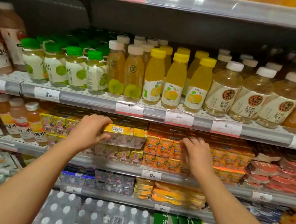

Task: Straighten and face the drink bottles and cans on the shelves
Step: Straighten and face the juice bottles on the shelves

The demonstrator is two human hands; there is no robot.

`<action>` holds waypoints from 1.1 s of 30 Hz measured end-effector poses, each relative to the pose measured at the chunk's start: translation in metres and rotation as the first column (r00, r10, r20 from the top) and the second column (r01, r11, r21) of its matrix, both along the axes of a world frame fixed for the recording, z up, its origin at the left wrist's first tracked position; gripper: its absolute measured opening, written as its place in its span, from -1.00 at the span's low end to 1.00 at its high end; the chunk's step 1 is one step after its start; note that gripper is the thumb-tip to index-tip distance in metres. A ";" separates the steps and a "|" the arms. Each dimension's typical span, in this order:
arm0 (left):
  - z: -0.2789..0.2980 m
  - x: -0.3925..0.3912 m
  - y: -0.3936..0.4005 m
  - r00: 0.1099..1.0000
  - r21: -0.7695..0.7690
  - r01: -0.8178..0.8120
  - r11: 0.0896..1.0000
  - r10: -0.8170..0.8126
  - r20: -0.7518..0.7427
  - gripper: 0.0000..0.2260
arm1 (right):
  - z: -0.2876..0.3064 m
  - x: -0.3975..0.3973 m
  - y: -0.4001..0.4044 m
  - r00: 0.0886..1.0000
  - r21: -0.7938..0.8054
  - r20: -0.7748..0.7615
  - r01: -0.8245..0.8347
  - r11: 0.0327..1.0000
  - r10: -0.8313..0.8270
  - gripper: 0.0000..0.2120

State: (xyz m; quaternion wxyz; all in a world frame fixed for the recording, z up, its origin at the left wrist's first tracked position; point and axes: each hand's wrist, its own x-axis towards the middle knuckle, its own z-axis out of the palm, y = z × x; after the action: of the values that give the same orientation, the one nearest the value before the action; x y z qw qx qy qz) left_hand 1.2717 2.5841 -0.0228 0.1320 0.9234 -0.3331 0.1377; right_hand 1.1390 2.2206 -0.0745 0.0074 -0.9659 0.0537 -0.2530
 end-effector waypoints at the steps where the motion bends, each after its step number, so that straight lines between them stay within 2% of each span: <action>1: -0.001 0.003 -0.001 1.000 0.011 0.000 1.000 0.000 -0.009 -0.59 | 0.000 0.001 0.001 1.000 0.015 0.001 0.007 1.000 -0.007 -0.72; 4: -0.007 0.015 -0.005 0.999 0.071 -0.014 0.997 0.017 -0.049 -0.53 | -0.001 0.001 0.004 1.000 0.037 0.015 0.011 0.999 -0.011 -0.80; 10: -0.027 0.031 -0.008 0.985 0.142 -0.079 0.987 0.099 -0.141 -0.48 | 0.002 -0.001 0.008 1.000 0.072 0.007 0.019 0.997 -0.020 -0.82; 16: -0.039 0.028 -0.017 0.977 0.209 -0.209 0.955 0.197 0.080 -0.51 | 0.005 -0.005 0.015 0.999 0.092 -0.010 0.041 0.995 -0.040 -0.82; 20: -0.053 0.008 -0.022 0.974 0.159 -0.182 0.970 0.156 0.165 -0.47 | 0.006 -0.005 0.018 0.998 0.099 -0.006 0.056 0.994 -0.056 -0.81; 26: -0.075 0.009 -0.025 0.973 -0.002 -0.120 0.993 0.118 0.198 -0.56 | 0.004 -0.002 0.025 0.992 0.073 -0.019 0.122 0.990 -0.121 -0.80; 33: -0.078 0.022 -0.022 0.972 -0.024 -0.046 0.999 0.050 0.228 -0.58 | -0.001 0.001 0.036 0.982 0.013 -0.003 0.190 0.982 -0.190 -0.79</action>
State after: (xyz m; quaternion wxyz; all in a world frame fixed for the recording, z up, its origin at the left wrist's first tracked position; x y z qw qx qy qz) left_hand 1.2937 2.5626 -0.1006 0.0981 0.9080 -0.3223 0.2492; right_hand 1.1403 2.2565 -0.0751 -0.0104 -0.9565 0.1474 -0.2516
